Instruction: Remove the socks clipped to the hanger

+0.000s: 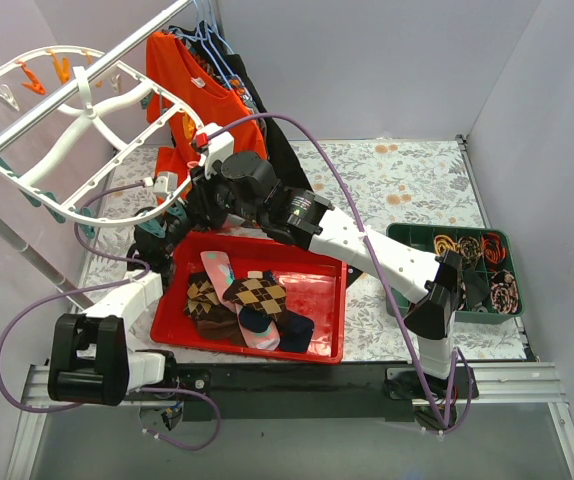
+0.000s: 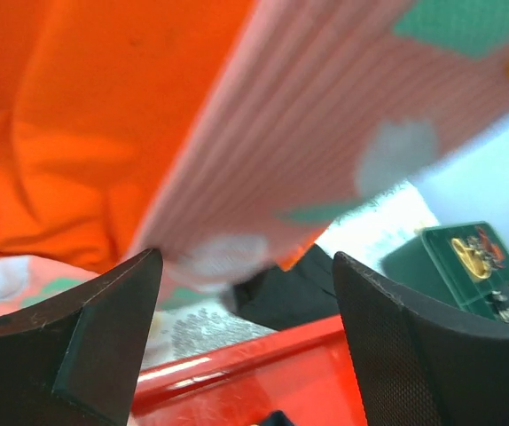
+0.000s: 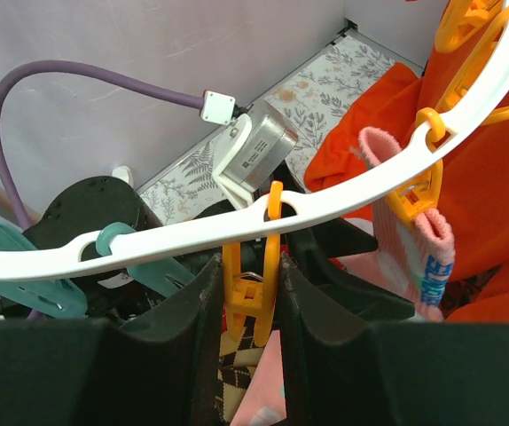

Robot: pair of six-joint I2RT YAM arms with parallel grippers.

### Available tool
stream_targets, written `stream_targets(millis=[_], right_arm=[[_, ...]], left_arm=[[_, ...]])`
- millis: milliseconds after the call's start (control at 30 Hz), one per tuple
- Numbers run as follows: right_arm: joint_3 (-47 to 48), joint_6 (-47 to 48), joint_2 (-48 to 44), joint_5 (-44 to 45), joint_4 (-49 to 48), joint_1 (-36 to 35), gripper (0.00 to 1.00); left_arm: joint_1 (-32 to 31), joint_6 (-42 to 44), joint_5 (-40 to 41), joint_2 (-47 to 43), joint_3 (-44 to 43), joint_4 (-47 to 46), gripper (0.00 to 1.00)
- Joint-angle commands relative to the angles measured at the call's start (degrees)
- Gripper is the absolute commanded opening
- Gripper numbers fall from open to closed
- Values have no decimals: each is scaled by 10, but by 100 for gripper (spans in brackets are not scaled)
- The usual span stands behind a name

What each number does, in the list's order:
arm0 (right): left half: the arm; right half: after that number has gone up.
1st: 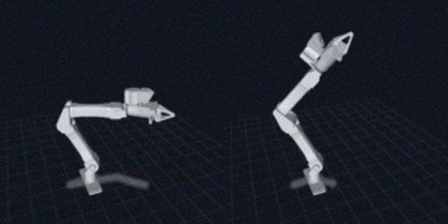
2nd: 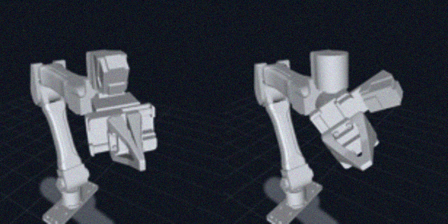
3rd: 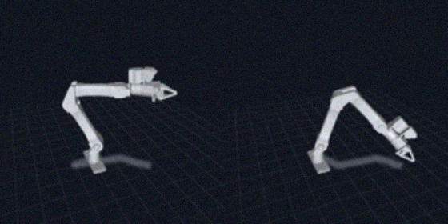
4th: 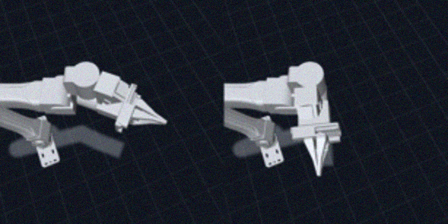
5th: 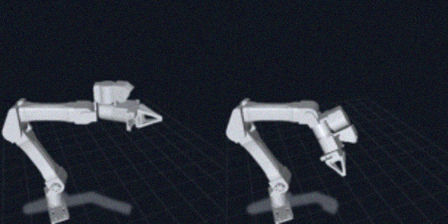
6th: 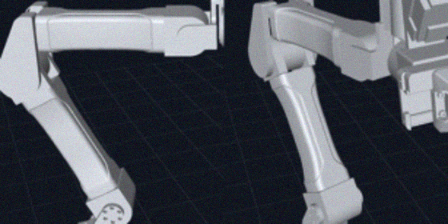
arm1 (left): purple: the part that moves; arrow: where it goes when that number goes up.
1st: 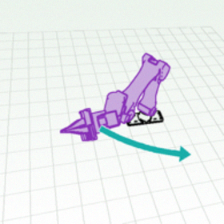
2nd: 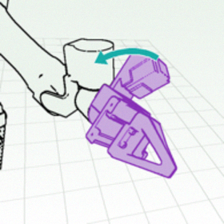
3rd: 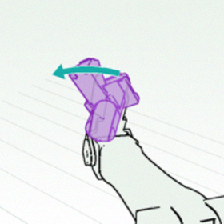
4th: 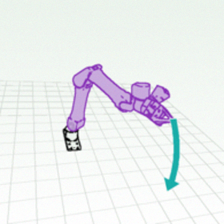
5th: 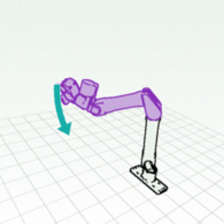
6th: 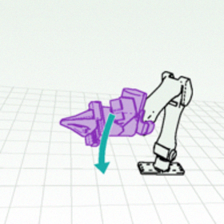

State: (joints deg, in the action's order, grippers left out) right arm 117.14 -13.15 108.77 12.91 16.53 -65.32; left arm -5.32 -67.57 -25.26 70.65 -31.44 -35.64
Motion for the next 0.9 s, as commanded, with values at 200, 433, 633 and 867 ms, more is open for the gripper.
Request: stream_targets(millis=[200,433,633,867], right_arm=[[-15,11,-35,-3,-12,-2,6],[-17,15,-37,-10,-12,0,5],[-27,19,-47,-1,-12,0,5],[-22,12,-43,-7,-12,0,5]], left_arm=[[86,83,-72,93,-28,-83,79],[116,-132,-292,235,-53,-410,79],[115,-249,-343,281,-56,-557,74],[94,-231,-333,227,-33,-519,33]])
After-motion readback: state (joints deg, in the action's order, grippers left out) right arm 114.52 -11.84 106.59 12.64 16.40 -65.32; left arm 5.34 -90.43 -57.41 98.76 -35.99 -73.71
